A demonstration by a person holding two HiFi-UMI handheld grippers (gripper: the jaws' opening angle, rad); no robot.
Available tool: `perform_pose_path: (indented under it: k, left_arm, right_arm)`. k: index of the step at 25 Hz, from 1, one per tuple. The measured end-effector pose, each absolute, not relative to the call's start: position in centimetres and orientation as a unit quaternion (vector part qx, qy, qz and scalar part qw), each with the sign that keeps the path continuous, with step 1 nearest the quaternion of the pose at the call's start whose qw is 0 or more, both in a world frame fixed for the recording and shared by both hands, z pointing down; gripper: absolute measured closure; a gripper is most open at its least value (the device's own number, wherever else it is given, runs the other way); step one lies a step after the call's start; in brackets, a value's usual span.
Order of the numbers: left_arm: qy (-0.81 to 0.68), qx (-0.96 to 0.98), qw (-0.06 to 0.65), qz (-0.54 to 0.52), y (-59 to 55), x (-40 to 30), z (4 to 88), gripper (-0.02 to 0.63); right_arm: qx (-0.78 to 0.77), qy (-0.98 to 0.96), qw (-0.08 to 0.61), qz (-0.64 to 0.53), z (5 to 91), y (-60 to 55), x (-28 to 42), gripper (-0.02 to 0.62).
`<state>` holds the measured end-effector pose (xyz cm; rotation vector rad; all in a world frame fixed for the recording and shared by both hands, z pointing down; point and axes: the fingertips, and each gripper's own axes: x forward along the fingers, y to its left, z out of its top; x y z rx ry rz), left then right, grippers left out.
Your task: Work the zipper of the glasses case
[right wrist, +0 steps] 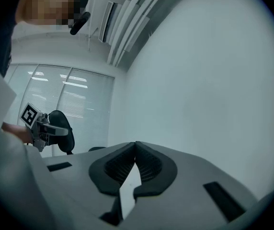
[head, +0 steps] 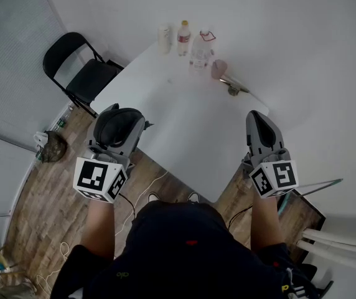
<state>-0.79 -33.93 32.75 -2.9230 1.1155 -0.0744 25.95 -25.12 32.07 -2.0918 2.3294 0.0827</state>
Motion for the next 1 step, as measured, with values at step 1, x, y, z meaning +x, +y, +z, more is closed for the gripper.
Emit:
perform_pose_path:
  k: [1]
  left_arm:
    - [0.355, -0.935, 0.005, -0.027, -33.87, -0.73, 32.89, 0.330]
  right_arm:
    - [-0.668, 0.744, 0.004, 0.026, 32.08, -25.06, 25.91, 0.575]
